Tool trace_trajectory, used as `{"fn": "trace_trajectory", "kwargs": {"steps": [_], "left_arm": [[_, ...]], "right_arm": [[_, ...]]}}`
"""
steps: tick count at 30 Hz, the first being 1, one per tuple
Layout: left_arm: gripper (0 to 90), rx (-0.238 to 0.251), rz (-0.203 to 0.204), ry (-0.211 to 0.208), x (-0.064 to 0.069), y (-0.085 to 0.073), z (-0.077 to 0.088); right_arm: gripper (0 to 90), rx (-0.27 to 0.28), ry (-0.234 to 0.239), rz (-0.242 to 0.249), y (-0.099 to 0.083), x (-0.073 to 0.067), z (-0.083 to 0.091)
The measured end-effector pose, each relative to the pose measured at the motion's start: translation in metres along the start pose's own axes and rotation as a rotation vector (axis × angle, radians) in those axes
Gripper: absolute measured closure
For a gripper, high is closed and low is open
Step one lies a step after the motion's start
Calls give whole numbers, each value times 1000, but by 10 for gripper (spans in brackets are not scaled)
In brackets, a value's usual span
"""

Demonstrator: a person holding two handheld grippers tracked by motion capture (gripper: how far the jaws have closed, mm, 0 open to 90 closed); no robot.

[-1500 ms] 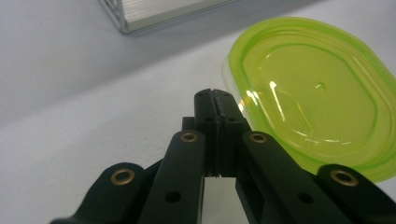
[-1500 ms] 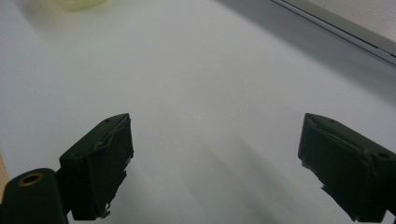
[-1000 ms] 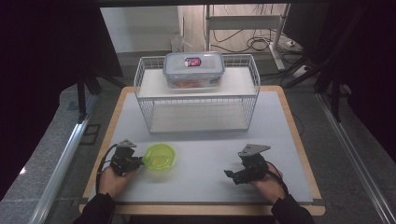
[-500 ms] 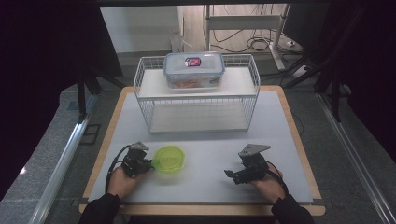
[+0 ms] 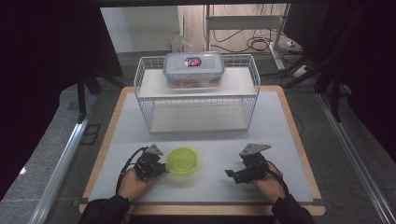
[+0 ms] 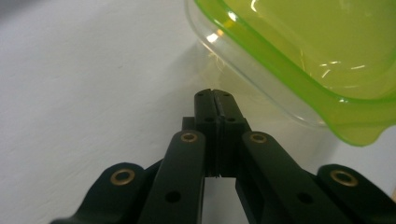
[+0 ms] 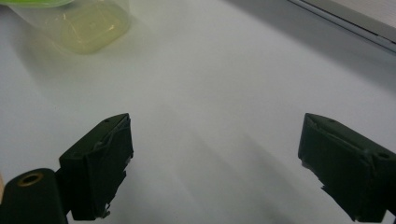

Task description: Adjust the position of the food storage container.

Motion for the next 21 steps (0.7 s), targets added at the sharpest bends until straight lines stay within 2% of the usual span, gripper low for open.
{"fn": "trace_trajectory", "kwargs": {"steps": [12,16,21], "left_arm": [[898,1,-67,-19,23,18,-11],[898,0,-105,-25,33,27,-16],[898,3,-116,-15,35,27,-17]], "right_arm": [[101,-1,-2,-2,0,0,0],[101,-5,0,-6,0,0,0],[101,-2,-2,-5,-1,1,0]]}}
Point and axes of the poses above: each handheld gripper's, and its own axes: z roughly backward along the jaws, y roughly out of its top, x roughly to its right, the point moved 1 cm from there along -z, roughly forward along the jaws, and after that the axes turned 13 degrees about -x, right-handed, at the moved point
